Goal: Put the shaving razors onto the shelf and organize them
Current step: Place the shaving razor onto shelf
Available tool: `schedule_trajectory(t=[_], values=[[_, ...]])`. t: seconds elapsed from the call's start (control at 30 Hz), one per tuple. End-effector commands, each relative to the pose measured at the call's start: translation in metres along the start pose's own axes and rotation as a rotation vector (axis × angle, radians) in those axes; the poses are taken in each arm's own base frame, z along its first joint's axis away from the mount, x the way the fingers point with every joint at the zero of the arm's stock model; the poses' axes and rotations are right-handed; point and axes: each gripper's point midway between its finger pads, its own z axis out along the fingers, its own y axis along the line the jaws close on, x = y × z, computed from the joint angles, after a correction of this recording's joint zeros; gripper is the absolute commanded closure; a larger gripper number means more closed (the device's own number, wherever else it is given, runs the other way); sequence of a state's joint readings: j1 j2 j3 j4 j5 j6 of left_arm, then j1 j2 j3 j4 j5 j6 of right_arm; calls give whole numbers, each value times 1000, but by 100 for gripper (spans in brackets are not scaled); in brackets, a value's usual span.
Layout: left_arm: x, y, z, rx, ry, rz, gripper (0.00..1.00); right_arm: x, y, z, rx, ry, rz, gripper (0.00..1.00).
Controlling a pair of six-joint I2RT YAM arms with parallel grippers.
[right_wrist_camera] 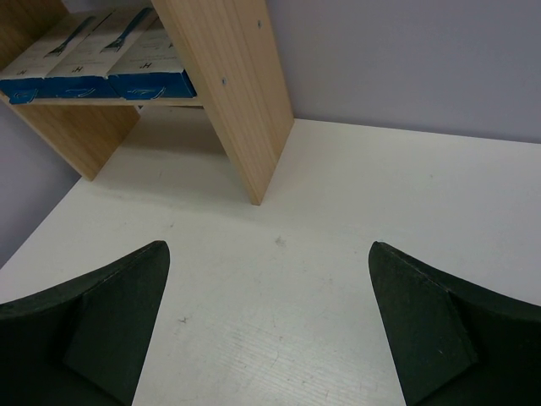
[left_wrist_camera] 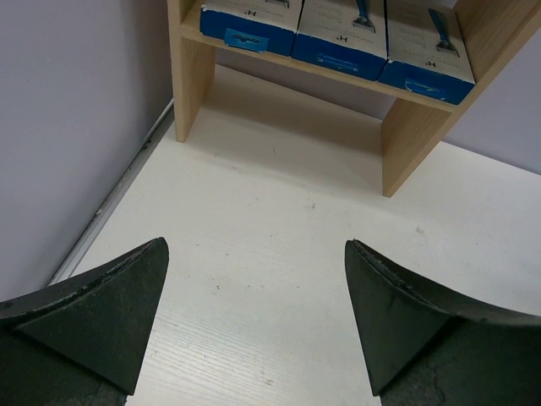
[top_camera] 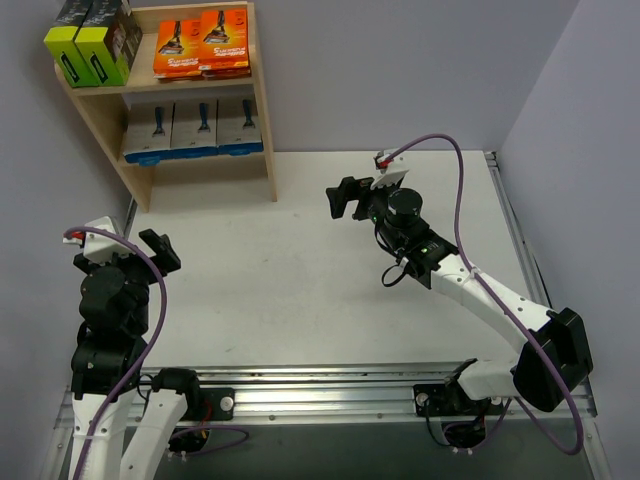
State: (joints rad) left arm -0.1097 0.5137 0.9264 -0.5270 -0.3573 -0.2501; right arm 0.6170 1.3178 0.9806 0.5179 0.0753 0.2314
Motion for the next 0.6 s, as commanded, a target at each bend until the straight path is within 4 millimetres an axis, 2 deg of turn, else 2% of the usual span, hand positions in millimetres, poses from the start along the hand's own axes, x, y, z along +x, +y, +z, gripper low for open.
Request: schedule_trajectory(t=[0.0, 0.57], values=[[-8, -3, 0, 22, -34, 3, 6, -38, 9, -5, -12, -106, 26, 0], [-7, -7, 1, 43, -30, 6, 6, -39, 8, -8, -8, -114, 23, 0]])
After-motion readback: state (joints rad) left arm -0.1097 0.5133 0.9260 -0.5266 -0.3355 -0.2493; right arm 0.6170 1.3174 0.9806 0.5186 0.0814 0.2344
